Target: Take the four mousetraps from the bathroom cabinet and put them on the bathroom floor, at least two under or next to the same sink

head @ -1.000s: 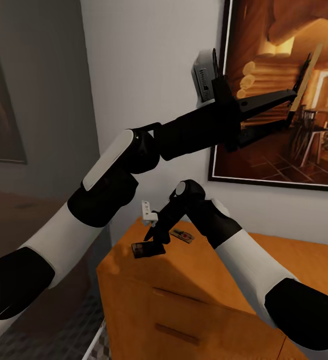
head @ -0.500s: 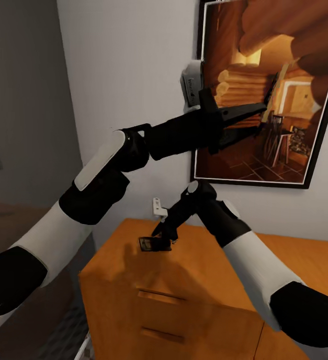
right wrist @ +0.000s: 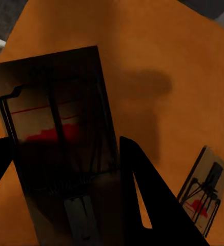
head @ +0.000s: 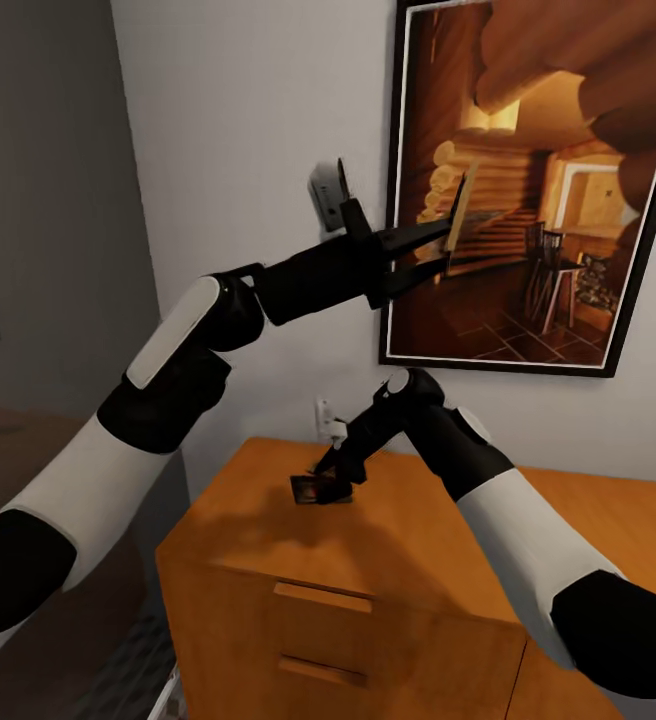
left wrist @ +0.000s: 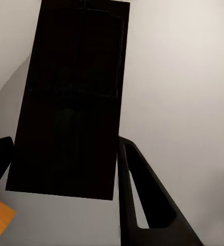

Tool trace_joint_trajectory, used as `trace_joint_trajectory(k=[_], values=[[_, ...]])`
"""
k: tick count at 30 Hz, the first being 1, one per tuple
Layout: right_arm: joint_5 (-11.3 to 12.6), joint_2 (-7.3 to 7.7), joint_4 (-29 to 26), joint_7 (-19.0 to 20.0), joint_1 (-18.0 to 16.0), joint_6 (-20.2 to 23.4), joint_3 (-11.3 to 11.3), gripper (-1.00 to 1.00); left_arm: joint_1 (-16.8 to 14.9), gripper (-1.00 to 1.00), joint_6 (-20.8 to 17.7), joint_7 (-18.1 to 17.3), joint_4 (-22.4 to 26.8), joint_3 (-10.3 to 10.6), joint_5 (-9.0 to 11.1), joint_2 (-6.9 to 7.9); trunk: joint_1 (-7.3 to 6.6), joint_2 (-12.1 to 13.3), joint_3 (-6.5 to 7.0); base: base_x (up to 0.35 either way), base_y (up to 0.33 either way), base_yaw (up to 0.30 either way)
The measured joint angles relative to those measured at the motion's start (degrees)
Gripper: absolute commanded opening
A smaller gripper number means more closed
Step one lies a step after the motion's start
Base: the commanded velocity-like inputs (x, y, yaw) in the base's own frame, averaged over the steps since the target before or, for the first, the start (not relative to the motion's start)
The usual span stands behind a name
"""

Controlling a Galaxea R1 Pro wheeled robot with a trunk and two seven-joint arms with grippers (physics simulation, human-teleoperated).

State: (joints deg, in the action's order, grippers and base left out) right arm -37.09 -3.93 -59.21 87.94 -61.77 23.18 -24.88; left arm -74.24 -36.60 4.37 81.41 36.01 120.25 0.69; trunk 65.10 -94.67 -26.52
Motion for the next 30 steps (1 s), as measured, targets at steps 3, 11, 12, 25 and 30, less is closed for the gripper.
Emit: trace_joint_trajectory(k=[3, 11, 12, 25, 30], values=[[-0.96, -0.98, -0.96, 1.03, -0.81, 0.12, -0.95, -1.0, 0.96, -1.0, -0.91, 0.17, 0.96, -0.95, 1.42, 0.72, 0.02, 0.0, 0.0, -0.14, 0.0, 0.0], [-2.45, 0.2, -3.5, 1.75, 0.77, 0.43, -1.32, -1.0, 1.5, -1.0, -3.33, 0.44, 2.62, -3.5, 1.51, 1.27, 0.04, 0.0, 0.0, -0.316, 0.0, 0.0], [-2.12, 0.53, -3.82, 1.74, 0.96, 0.46, -1.32, -1.0, 1.51, -1.0, -3.64, 0.41, 2.63, -3.83, 1.32, 1.59, 0.04, 0.0, 0.0, -0.332, 0.0, 0.0], [4.23, 12.7, -16.24, 1.77, 8.49, 8.44, -1.28, -1.0, 1.5, -1.0, -10.21, 0.46, 2.41, -5.43, -4.41, 4.11, 0.04, 0.01, -0.01, -0.333, 0.0, 0.0], [8.67, 18.33, -19.08, 1.77, 10.8, 8.48, -1.29, -1.0, 1.53, -1.0, -10.21, 0.5, 1.95, -5.09, -7.15, 4.42, 0.03, 0.0, -0.01, -0.333, 0.0, 0.0]])
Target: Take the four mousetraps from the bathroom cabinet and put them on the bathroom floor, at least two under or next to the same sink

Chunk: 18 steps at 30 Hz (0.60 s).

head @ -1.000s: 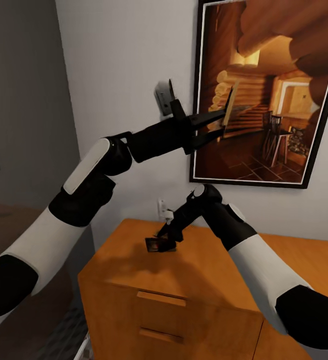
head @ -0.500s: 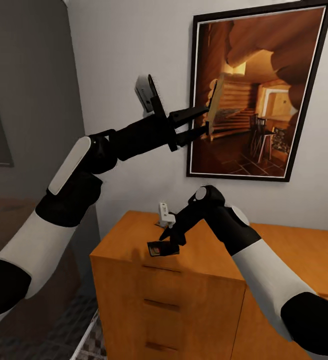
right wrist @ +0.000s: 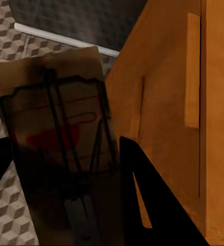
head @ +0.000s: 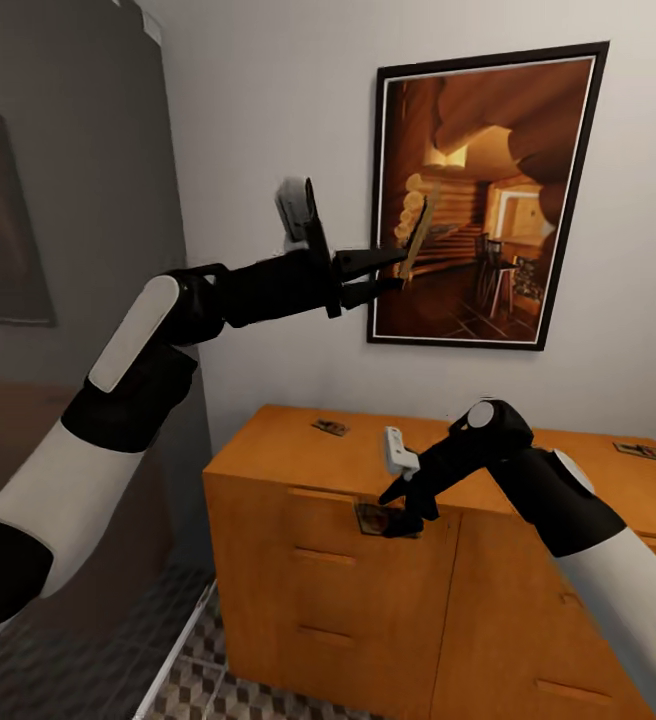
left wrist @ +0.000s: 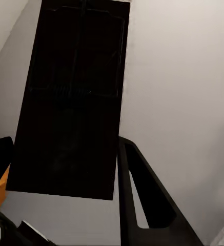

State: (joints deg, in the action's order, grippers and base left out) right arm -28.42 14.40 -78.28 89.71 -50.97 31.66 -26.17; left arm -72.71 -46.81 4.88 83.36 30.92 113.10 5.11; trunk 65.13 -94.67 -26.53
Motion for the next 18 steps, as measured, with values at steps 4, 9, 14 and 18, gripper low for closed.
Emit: trace_joint_trajectory(k=[4, 9, 14, 18], values=[[5.75, 4.78, -1.48, 0.0, 2.18, 0.04, -0.03, -1.0, 0.01, -1.0, 0.0, -0.01, -0.21, 4.55, -5.86, 0.15, 0.0, 0.0, 0.0, -0.333, 0.0, 0.0], [7.72, 8.45, -1.63, 0.0, 7.48, -0.01, -0.04, -1.0, 0.01, -1.0, 0.19, 0.05, -0.32, 14.57, -9.34, -0.09, 0.0, 0.0, 0.0, -0.333, 0.0, 0.0], [7.27, 10.63, -1.22, 0.01, 14.47, -0.22, -0.03, -1.0, 0.02, -1.0, 0.44, 0.13, -0.36, 26.65, -9.67, -0.17, 0.0, 0.0, 0.0, -0.333, 0.0, 0.0], [7.31, 11.91, -0.78, 0.01, 19.2, -0.5, -0.03, -1.0, 0.02, -1.0, 0.65, 0.17, -0.46, 34.62, -9.7, -0.19, 0.0, 0.0, 0.0, -0.332, 0.0, 0.0]])
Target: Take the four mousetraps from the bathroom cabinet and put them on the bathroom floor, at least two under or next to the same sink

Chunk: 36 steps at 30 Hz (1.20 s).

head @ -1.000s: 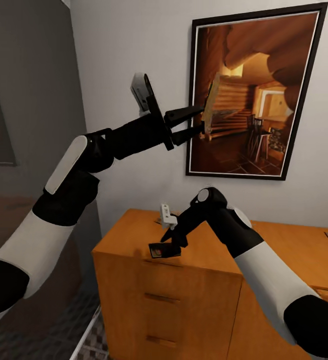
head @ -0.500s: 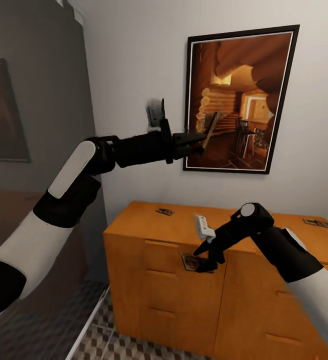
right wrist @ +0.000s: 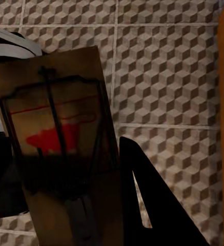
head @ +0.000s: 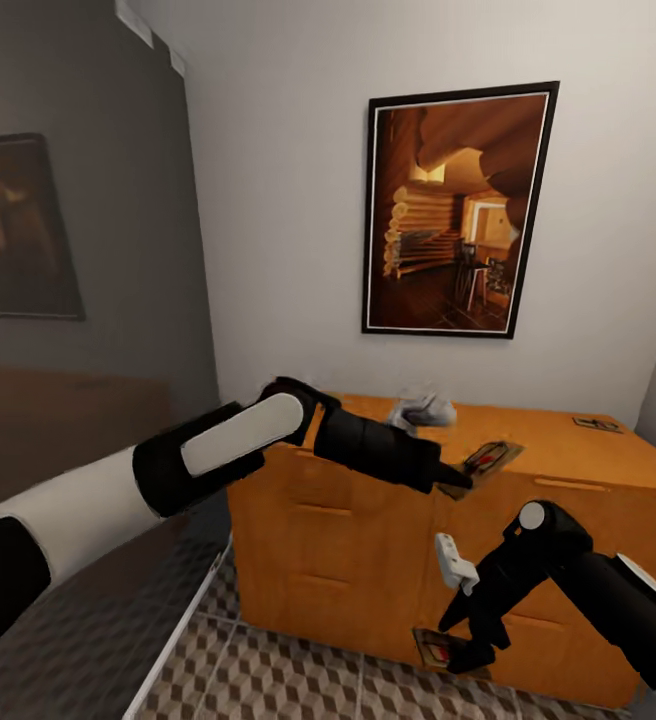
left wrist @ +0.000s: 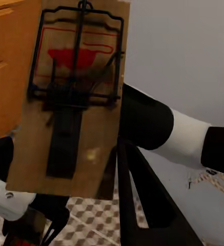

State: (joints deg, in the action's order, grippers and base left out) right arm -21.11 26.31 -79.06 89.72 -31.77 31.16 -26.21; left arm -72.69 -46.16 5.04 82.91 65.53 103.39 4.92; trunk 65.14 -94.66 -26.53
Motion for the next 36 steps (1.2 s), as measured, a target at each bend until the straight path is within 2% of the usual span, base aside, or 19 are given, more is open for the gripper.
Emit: trace_joint_trajectory(k=[1, 2, 3, 7, 10, 13, 18, 32, 33, 34, 36], values=[[0.11, 0.11, 0.34, 0.0, 0.93, -0.08, 0.01, -1.0, 0.0, -1.0, 0.07, 0.02, -0.12, 2.03, 0.02, -0.07, 0.0, 0.0, 0.0, -0.33, 0.0, 0.0], [0.14, 0.16, 0.57, 0.0, 1.36, -0.15, 0.0, -1.0, 0.0, -1.0, 0.12, 0.01, -0.23, 3.13, 0.04, -0.08, 0.0, 0.0, 0.0, -0.328, 0.0, 0.0], [0.19, 0.38, 1.75, 0.0, 2.77, -0.42, 0.01, -1.0, 0.01, -1.0, 0.56, 0.0, -1.0, 7.04, -0.08, -0.2, 0.0, 0.01, -0.01, 0.0, 0.0, 0.0], [-0.13, -0.92, 3.05, -1.16, 1.47, -2.78, -0.84, -1.0, 1.31, -1.0, 1.91, -0.11, -2.28, 7.43, 1.16, -1.48, -0.03, -0.01, -0.01, 0.0, 0.0, 0.0], [-0.08, 0.05, 2.09, -1.4, 0.49, -2.62, -1.35, -1.0, 0.52, -1.0, 1.31, 0.0, -1.96, 6.47, 0.78, -2.33, -0.03, -0.02, -0.01, 0.0, 0.0, 0.0], [-0.29, -0.92, 1.13, -1.43, -0.48, -2.47, -1.7, -1.0, 0.88, -1.0, 0.4, 0.04, -1.36, 5.51, 0.32, -2.51, -0.03, -0.01, -0.01, 0.0, 0.0, 0.0], [-0.15, -2.18, -0.46, -1.34, -1.04, -2.21, -1.92, -1.0, 0.92, -1.0, -1.15, 0.05, -0.84, 3.92, 0.14, -0.9, -0.03, -0.01, -0.01, 0.0, 0.0, 0.0], [-0.27, 2.27, -1.62, -0.6, 2.84, -1.5, -1.93, -1.0, 0.96, -1.0, -5.48, 0.06, 0.53, -0.56, 0.07, 3.63, -0.03, -0.01, -0.01, 0.0, 0.0, 0.0], [-0.27, 4.9, -1.28, -0.64, 4.93, 1.11, -1.92, -1.0, 0.96, -1.0, -7.65, 0.11, 0.5, -6.35, -0.25, 5.41, -0.03, -0.01, -0.01, 0.0, 0.0, 0.0], [-0.3, 5.53, -1.04, -0.66, 5.29, 1.24, -1.92, -1.0, 0.96, -1.0, -7.7, 0.11, 0.45, -6.86, 0.16, 5.54, -0.03, -0.01, -0.01, 0.0, 0.0, 0.0], [-0.29, 6.29, -0.65, -0.67, 5.57, 1.32, -1.92, -1.0, 0.96, -1.0, -7.71, 0.11, 0.4, -5.84, 0.14, 5.86, -0.03, -0.01, -0.01, 0.0, 0.0, 0.0]])
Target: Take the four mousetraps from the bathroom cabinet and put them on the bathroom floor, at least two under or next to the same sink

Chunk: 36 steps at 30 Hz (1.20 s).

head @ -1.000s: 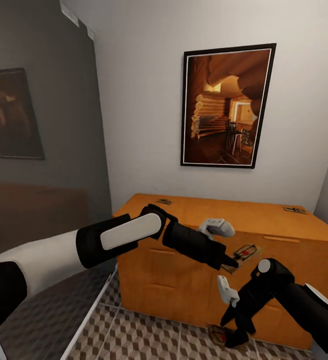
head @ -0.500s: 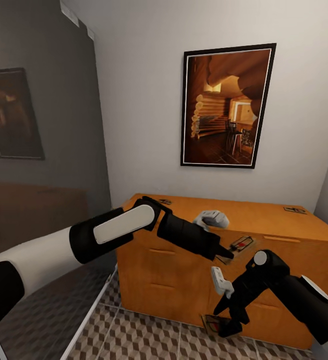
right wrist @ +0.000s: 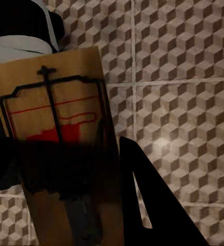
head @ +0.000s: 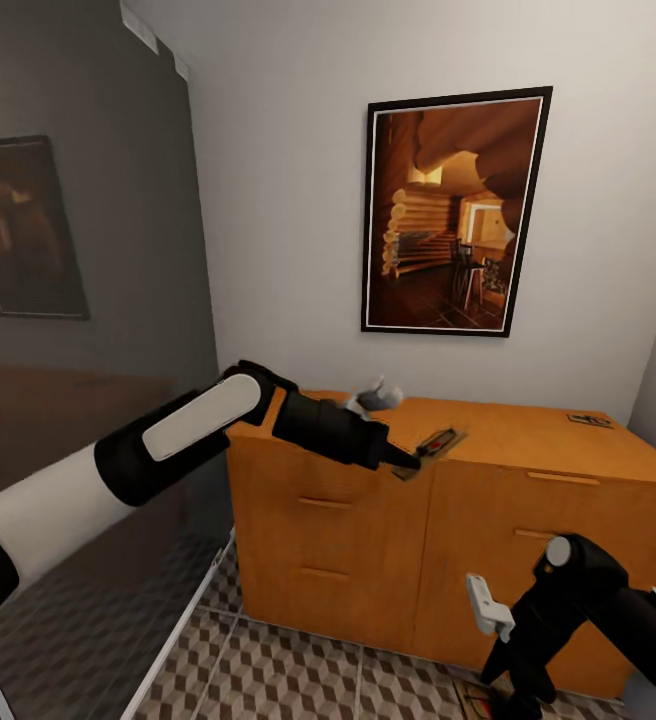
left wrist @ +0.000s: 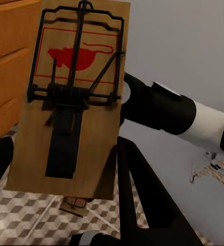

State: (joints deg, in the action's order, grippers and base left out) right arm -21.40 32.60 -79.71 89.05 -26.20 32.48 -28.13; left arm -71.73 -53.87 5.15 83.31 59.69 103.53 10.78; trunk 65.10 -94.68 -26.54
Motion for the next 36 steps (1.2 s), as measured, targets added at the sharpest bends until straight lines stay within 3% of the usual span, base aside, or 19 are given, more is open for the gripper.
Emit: trace_joint_trajectory(k=[4, 6, 11, 17, 19, 21, 29, 36], values=[[0.09, 1.58, 1.55, -0.08, 0.78, 0.1, 0.01, -1.0, 0.0, -1.0, 0.03, -0.04, -0.1, 4.27, 0.0, 1.1, 0.0, 0.0, 0.0, 0.0, 0.0, 0.0], [0.05, 2.39, 4.47, -0.33, 1.65, -0.02, 0.01, -1.0, 0.08, -1.0, 0.13, -0.04, -0.41, 8.63, 0.0, 1.69, 0.0, 0.0, 0.0, 0.0, 0.0, 0.0], [-0.35, 2.64, 9.87, -1.18, 2.37, -0.17, 0.02, -1.0, 0.09, -1.0, 0.84, -0.05, -0.44, 17.27, 0.1, 1.66, 0.0, 0.0, 0.0, 0.0, 0.0, 0.0], [-2.13, 2.55, 16.51, -4.96, 2.56, -0.31, 0.03, -1.0, 0.09, -1.0, 1.31, -0.05, -0.57, 22.42, 0.19, 1.68, 0.0, 0.0, 0.0, 0.0, 0.0, 0.0], [-2.3, 2.5, 18.47, -6.05, 2.55, -0.36, 0.03, -1.0, 0.09, -1.0, 1.97, -0.05, -0.58, 24.79, 0.27, 1.64, 0.0, 0.0, 0.0, 0.0, 0.0, 0.0], [-2.4, 2.42, 21.75, -6.91, 2.61, -0.57, 0.01, -1.0, 0.09, -1.0, 4.29, -0.05, -0.56, 28.47, 0.41, 1.54, 0.0, 0.0, 0.0, 0.0, 0.0, 0.0], [-2.46, 2.09, 26.27, -10.15, 2.62, -3.17, -0.03, -1.0, 0.09, -1.0, 6.28, -0.05, -0.84, 31.4, 0.48, 1.04, 0.03, 0.0, 0.0, -0.16, 0.0, 0.0], [-2.49, 2.08, 28.83, -11.66, 2.62, -3.33, -0.03, -1.0, 0.16, -1.0, 7.15, -0.05, -2.74, 39.02, 0.51, 1.05, 0.03, 0.01, 0.0, -0.319, 0.0, 0.0]])
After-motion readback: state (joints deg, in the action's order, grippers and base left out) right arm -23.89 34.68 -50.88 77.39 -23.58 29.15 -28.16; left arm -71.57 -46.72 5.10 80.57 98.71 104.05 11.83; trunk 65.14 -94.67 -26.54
